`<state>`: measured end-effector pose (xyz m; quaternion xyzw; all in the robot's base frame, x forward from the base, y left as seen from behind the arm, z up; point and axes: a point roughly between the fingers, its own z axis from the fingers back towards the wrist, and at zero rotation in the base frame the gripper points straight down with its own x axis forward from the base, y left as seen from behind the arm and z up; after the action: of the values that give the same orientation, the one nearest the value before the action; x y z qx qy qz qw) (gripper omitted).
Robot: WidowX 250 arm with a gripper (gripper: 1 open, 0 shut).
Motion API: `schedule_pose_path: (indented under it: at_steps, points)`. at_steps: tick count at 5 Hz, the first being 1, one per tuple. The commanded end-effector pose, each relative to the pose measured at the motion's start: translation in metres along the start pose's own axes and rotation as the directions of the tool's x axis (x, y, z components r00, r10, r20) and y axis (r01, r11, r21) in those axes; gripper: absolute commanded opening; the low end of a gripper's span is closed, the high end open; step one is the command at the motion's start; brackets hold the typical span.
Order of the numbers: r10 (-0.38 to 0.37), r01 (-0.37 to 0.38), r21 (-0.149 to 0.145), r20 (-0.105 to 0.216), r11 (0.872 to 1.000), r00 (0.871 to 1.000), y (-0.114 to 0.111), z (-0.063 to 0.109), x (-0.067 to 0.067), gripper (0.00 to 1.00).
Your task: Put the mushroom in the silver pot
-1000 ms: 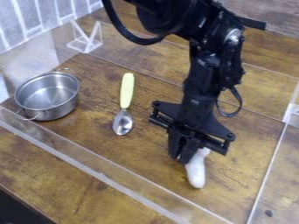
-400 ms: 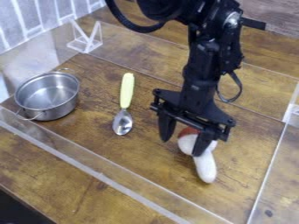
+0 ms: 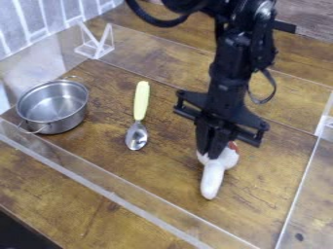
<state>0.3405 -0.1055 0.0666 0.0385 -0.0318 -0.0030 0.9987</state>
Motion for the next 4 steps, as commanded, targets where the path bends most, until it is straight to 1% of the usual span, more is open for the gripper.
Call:
schedule_pose_path:
  at_steps: [1, 2, 3, 4]
  points:
    - [-0.035, 0.036, -0.021, 0.042, 0.999, 0.998, -0.002, 0.011, 0.013, 1.00]
    - [-0.055, 0.056, -0.023, 0.037, 0.998, 0.998, 0.001, 0.007, 0.014, 0.00]
    - [-0.073, 0.074, -0.025, 0.035, 0.997, 0.997, 0.006, 0.007, 0.014, 0.00]
    - [-0.035, 0.036, -0.025, 0.028, 0.999, 0.999, 0.014, 0.015, 0.016, 1.00]
